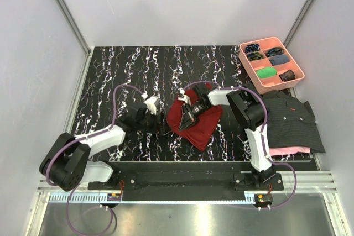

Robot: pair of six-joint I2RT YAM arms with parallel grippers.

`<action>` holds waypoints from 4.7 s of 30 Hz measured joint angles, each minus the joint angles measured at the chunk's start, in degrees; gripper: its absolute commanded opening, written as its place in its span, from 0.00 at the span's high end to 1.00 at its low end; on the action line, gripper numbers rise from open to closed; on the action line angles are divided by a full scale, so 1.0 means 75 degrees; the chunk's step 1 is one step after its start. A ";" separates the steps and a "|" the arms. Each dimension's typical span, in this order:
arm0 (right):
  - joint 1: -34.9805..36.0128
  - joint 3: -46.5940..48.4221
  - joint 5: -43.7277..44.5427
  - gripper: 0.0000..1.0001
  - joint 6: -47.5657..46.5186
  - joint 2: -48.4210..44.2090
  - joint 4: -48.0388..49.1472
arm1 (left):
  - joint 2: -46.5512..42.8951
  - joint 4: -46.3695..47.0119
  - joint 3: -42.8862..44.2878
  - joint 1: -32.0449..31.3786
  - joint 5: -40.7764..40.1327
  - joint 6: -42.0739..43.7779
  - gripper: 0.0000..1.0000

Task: Fold the napkin, place the utensils inside, and roll it up
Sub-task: Roll the napkin at the center of the board.

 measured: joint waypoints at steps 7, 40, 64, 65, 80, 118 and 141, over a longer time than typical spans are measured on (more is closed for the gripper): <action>-0.0058 0.0000 -0.0064 1.00 0.0000 0.0023 -0.0003 | 0.0417 -0.0006 0.0096 -0.0114 0.0055 0.0093 0.32; -0.0102 -0.0038 0.0020 0.84 0.0009 0.0023 0.0000 | 0.1626 0.0717 0.0854 -0.0125 0.0119 -0.0729 1.00; 0.1475 -0.2471 0.5764 0.14 -0.0076 -0.4135 0.1099 | 0.2040 -0.0912 0.1891 0.0082 0.0749 -0.0720 1.00; 0.1830 -0.2576 0.6210 0.14 -0.0093 -0.4199 0.1285 | 0.2040 -0.0927 0.1894 0.0108 0.0775 -0.0720 1.00; 0.3864 -0.2908 1.0040 0.24 -0.0568 -0.3888 0.2244 | 0.2040 -0.1040 0.1894 0.0230 0.0950 -0.0705 1.00; 0.1842 -0.2238 0.5295 1.00 -0.0149 -0.3115 0.1588 | -0.0239 -0.0898 0.0697 0.0784 0.0708 -0.0431 0.26; 0.0449 -0.1679 0.1623 1.00 0.0291 -0.1478 0.1614 | -0.0271 -0.0831 0.0493 0.0090 0.1361 -0.0408 0.30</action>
